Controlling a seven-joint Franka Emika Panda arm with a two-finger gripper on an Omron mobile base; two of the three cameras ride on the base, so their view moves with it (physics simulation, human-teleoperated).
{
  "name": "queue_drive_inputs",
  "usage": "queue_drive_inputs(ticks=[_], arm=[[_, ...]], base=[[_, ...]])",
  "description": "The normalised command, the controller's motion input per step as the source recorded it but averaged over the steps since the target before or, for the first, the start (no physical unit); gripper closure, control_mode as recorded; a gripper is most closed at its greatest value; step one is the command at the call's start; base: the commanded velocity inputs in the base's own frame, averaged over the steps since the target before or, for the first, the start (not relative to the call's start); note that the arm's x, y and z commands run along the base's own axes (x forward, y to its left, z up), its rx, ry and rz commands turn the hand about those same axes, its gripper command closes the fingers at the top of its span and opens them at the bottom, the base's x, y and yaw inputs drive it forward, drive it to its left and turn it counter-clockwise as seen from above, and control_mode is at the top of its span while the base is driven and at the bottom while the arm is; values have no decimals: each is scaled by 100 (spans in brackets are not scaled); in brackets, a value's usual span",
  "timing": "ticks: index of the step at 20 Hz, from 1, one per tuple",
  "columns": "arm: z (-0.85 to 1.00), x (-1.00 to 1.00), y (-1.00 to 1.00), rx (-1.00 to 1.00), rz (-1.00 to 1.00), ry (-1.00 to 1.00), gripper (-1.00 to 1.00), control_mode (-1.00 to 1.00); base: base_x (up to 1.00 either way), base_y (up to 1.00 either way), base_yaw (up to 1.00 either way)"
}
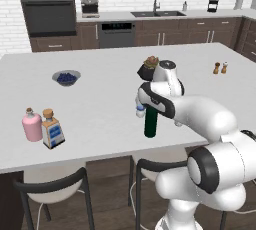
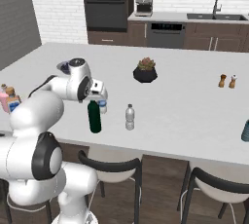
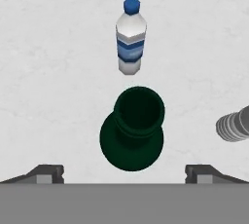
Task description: Move the plastic bottles in the middle to the plastics group, and the glass bottles in the middle to the glass group.
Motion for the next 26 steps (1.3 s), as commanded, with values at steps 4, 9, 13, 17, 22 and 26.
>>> queue_drive_inputs(ticks=[4,9,13,17,22,26], arm=[[-29,0,0,0,3,2,-100,-100],[-13,0,0,0,3,0,-100,-100],[-10,2,0,0,2,0,-100,-100],[-9,6,0,0,1,0,-100,-100],[-1,1,0,0,0,0,-100,-100],[-2,0,0,0,0,0,-100,-100]], base=[[0,0,0],[0,0,0],[0,0,0],[0,0,0],[0,0,0],[0,0,0]])
